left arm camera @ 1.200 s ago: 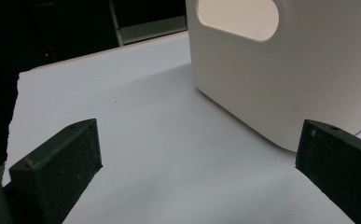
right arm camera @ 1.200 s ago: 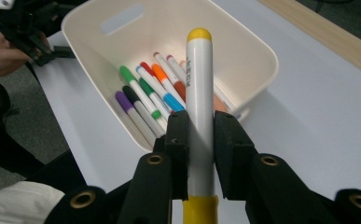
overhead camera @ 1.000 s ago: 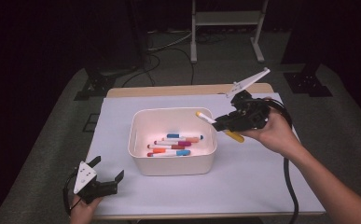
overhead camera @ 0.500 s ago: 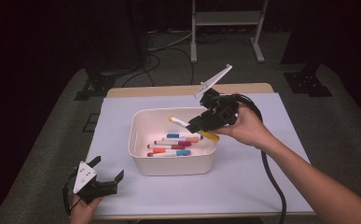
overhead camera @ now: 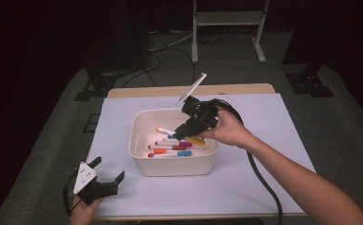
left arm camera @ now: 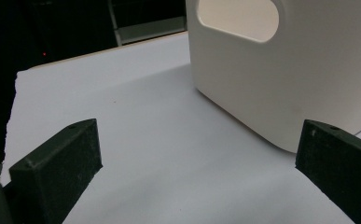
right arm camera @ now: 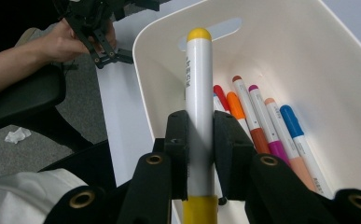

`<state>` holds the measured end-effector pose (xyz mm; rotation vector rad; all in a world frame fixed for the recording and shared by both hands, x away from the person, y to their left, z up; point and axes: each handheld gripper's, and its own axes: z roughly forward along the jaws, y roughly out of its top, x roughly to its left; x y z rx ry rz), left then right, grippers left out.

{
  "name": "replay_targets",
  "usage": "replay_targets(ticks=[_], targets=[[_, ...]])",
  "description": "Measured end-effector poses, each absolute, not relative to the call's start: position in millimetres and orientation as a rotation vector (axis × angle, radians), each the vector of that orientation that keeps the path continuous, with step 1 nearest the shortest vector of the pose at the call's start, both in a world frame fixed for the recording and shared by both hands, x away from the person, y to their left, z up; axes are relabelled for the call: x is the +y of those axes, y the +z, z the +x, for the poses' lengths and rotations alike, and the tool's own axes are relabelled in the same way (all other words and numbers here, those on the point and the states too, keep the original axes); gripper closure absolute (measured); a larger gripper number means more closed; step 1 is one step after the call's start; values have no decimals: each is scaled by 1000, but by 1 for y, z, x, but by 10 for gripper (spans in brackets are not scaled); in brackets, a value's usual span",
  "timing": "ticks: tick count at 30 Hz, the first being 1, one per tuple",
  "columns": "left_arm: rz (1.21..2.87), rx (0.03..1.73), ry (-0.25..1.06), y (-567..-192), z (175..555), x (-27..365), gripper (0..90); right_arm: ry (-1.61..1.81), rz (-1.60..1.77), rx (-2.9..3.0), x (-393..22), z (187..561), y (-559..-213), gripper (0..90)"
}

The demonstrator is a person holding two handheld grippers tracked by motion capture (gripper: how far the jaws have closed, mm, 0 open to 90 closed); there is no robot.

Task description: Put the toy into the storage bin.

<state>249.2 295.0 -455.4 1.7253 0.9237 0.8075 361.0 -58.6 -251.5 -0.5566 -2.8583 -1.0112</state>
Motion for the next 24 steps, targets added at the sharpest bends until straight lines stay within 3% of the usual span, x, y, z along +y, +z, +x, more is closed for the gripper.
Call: replay_targets(ticks=[24], targets=[[1725, 916, 809, -455, 249, 295, 0, -810, -496, -2850, -21, 385, -319, 758]])
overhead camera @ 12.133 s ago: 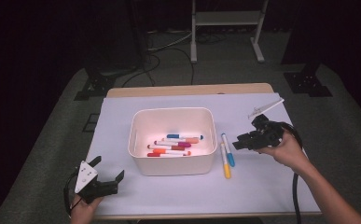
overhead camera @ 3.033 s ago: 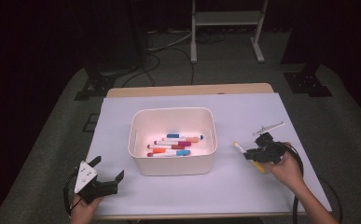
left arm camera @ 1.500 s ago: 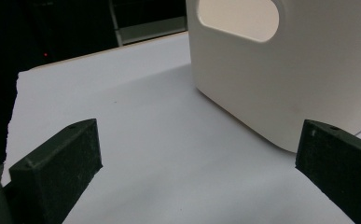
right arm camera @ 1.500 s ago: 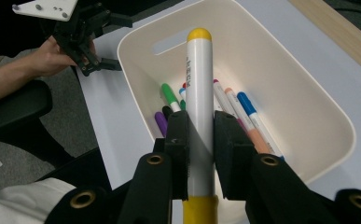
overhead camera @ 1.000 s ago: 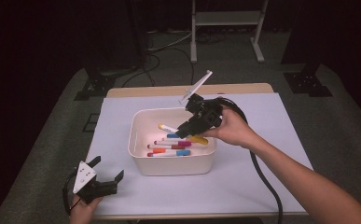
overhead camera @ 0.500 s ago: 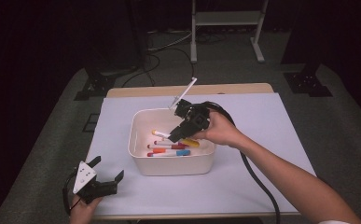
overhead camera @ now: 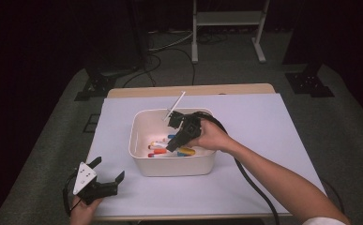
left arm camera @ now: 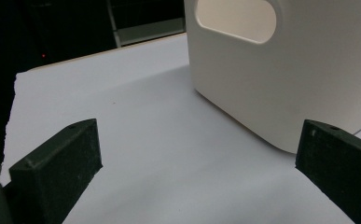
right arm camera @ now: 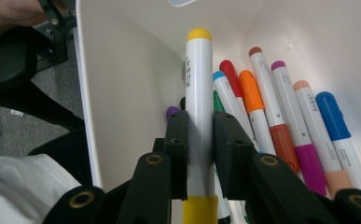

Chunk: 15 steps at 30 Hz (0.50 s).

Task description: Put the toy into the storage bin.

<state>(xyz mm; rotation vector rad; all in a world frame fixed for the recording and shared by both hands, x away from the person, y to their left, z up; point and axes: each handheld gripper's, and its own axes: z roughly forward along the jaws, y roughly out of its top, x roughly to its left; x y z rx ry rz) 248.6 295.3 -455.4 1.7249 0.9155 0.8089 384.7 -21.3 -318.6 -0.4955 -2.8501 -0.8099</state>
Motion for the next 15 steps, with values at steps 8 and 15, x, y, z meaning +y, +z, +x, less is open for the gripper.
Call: replay_targets(ticks=[8, 15], targets=[[1724, 915, 805, -455, 248, 295, 0, -709, -449, -2886, -7, 384, -336, 750], [1722, 912, 806, -456, 248, 295, 0, -662, -465, -2902, -7, 385, -342, 663]])
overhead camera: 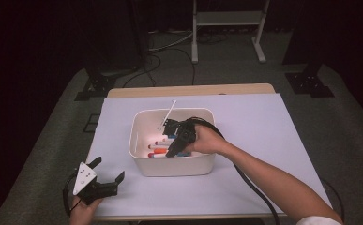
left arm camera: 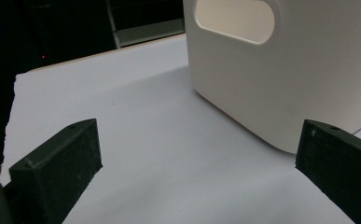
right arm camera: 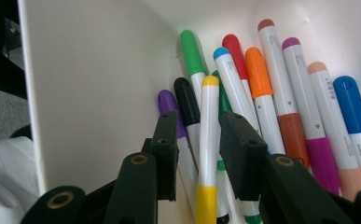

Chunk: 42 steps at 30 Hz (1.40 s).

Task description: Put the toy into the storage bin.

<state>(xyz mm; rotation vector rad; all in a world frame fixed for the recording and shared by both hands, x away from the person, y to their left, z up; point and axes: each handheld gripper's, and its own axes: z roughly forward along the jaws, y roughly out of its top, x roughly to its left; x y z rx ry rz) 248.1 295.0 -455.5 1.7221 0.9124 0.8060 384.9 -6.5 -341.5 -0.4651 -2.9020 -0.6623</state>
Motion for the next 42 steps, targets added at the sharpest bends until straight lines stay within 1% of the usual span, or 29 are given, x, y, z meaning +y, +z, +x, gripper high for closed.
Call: replay_targets(ticks=[7, 17, 22, 32, 42], targets=[[1731, 910, 811, -456, 248, 295, 0, -746, -509, -2895, -29, 382, -328, 603], [1720, 910, 821, -456, 248, 294, 0, -991, -608, -2871, -80, 375, -289, 553], [1720, 914, 819, -456, 248, 294, 0, -1057, -655, -2877, -106, 371, -276, 525], [1720, 919, 821, -456, 248, 295, 0, -1171, -781, -2864, -151, 364, -263, 500], [1717, 919, 822, -456, 248, 295, 0, -1225, -887, -2849, -188, 356, -264, 483]])
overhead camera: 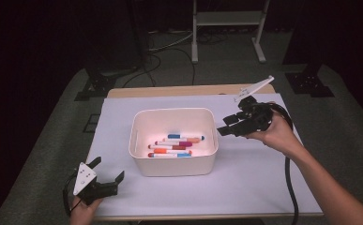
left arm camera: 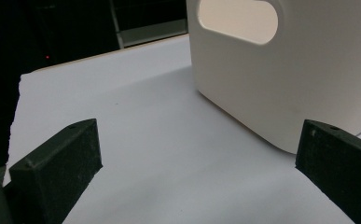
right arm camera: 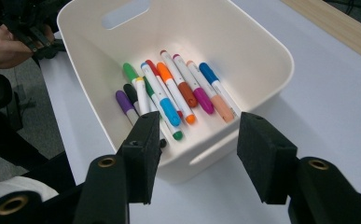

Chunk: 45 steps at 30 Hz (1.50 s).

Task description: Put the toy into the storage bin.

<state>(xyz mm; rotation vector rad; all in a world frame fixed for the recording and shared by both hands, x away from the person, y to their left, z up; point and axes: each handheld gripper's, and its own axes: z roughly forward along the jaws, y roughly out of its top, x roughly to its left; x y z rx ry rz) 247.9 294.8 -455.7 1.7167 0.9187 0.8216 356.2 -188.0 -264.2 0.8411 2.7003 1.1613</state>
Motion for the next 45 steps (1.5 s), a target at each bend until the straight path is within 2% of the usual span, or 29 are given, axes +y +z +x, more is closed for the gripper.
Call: replay_targets(ticks=[22, 45], targets=[[1719, 925, 827, -456, 248, 294, 0, 1212, 1086, 2584, -267, 343, -313, 454], [1720, 925, 830, -456, 248, 294, 0, 1221, 1274, 2478, -306, 324, -379, 408]])
